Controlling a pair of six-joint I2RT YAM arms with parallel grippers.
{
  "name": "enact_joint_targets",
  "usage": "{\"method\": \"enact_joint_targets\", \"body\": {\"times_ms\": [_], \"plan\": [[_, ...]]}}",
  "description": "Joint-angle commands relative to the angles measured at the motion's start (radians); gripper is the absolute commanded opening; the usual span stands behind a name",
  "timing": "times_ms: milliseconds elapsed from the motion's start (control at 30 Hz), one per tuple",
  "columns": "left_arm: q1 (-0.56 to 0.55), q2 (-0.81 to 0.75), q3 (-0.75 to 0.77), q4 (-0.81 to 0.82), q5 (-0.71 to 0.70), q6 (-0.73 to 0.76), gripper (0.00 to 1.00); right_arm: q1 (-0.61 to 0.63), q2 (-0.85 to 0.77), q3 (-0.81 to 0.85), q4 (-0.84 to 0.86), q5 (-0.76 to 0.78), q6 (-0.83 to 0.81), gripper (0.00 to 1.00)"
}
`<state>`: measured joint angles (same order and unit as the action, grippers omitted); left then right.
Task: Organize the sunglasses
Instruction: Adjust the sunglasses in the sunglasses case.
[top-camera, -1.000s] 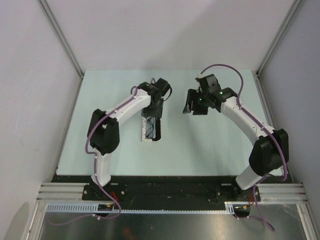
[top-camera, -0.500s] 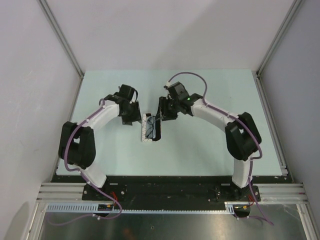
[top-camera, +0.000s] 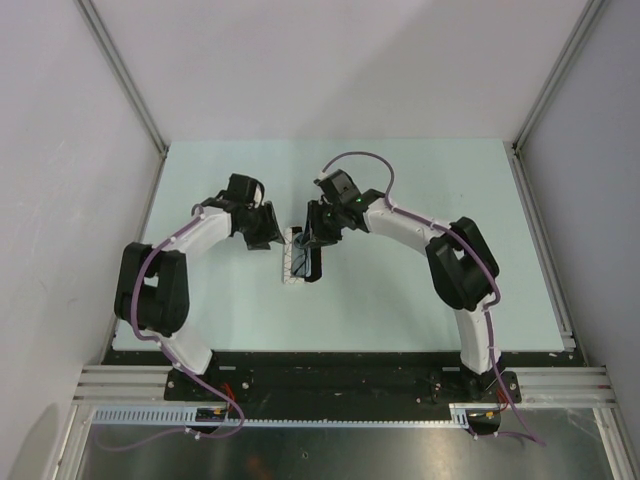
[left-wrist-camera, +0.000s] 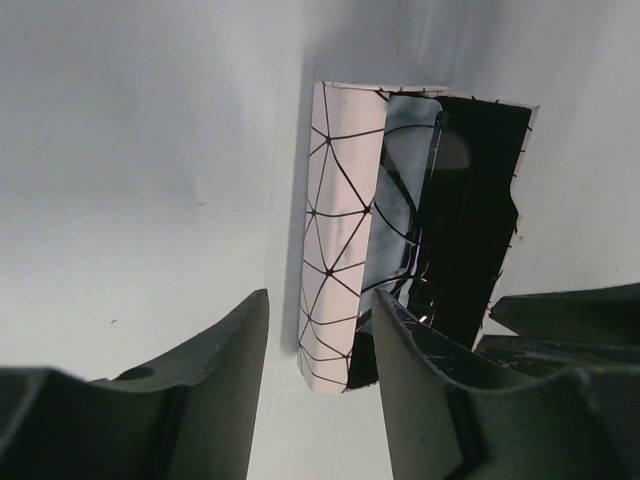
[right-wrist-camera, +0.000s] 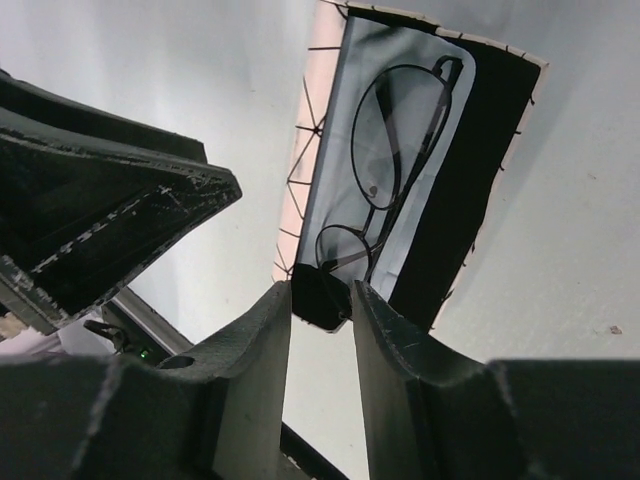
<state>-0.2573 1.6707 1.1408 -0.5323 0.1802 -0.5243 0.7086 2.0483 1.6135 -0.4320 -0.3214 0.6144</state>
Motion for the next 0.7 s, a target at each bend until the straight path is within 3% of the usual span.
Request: {"method": "enact_joint_targets", "body": {"times_ms": [0, 500, 667], "plan": [[0.003, 0.0, -0.019, 0.055, 0.064, -0.014, 0.5, 0.002, 0.032, 0.062, -0.028, 0.013, 0.002, 0.36], [0.007, 0.046, -0.021, 0.074, 0.082, -0.016, 0.47, -0.012, 0.107, 0.105, -0.073, 0.027, -0.013, 0.34], [0.007, 0.061, -0.026, 0.078, 0.096, -0.014, 0.39, -0.011, 0.13, 0.108, -0.05, 0.01, -0.015, 0.32]]}}
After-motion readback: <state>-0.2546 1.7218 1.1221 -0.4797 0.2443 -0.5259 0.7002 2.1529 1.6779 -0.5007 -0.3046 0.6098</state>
